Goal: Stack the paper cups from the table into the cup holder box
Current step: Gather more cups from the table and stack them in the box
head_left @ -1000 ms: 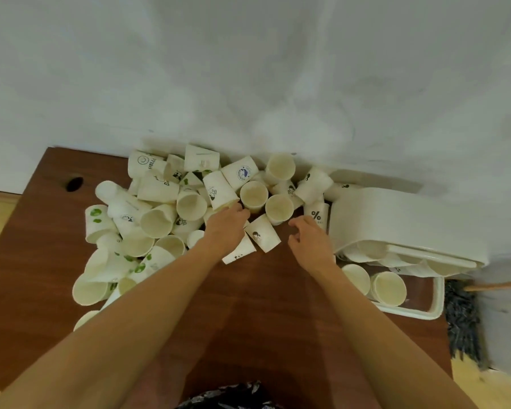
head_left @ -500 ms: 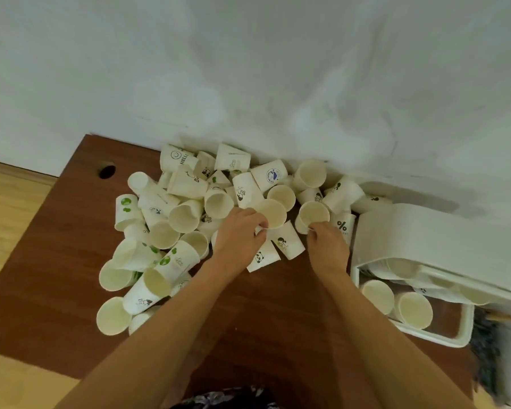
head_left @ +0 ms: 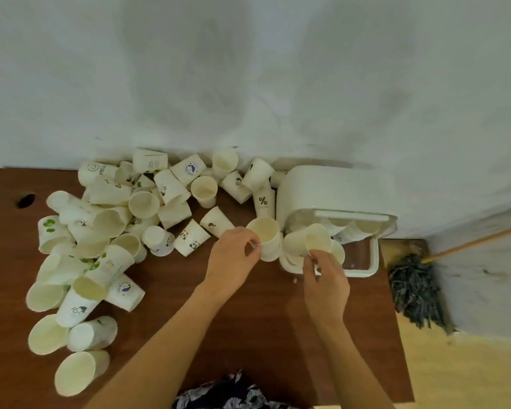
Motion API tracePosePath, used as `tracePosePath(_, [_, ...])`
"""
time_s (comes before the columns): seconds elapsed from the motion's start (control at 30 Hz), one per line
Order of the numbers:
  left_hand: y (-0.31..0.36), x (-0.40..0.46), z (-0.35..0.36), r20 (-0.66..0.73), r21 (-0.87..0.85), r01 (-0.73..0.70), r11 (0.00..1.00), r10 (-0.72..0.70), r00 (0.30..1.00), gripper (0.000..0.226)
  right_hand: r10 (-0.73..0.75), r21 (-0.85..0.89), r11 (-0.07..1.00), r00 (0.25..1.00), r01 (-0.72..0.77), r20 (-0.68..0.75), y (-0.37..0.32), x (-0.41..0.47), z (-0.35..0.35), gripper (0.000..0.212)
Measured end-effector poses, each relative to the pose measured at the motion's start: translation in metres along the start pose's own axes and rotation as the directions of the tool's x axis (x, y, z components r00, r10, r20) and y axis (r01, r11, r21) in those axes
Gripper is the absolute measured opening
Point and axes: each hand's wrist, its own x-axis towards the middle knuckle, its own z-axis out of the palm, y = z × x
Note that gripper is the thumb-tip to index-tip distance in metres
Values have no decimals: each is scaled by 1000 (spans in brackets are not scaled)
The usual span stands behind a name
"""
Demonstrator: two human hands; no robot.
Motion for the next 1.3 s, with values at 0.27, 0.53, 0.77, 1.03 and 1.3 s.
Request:
tracePosePath(0.27, [53,4,60,2,81,-72,994,72,997,9,42,-72,997,997,-37,63,57,15,-52,21])
tracePosePath(0.53, [73,6,102,-13,210,-22,977,25,1000,4,-41,-158,985,983,70,180,90,42,-62,18])
tracePosePath(0.77, [76,4,122,27,341,81,937,-96,995,18,-70,-165,978,943,129,325,109,59,-56,23])
tracePosePath(1.03, [69,11,135,72,327,124,937,-155,985,18,-93,-112,983,919,146,384,113,63,-51,22])
tracePosePath(1.3, [43,4,95,-36,176,187,966,-184,982,9,-165,46,986,888,160,429,71,50,-28,20])
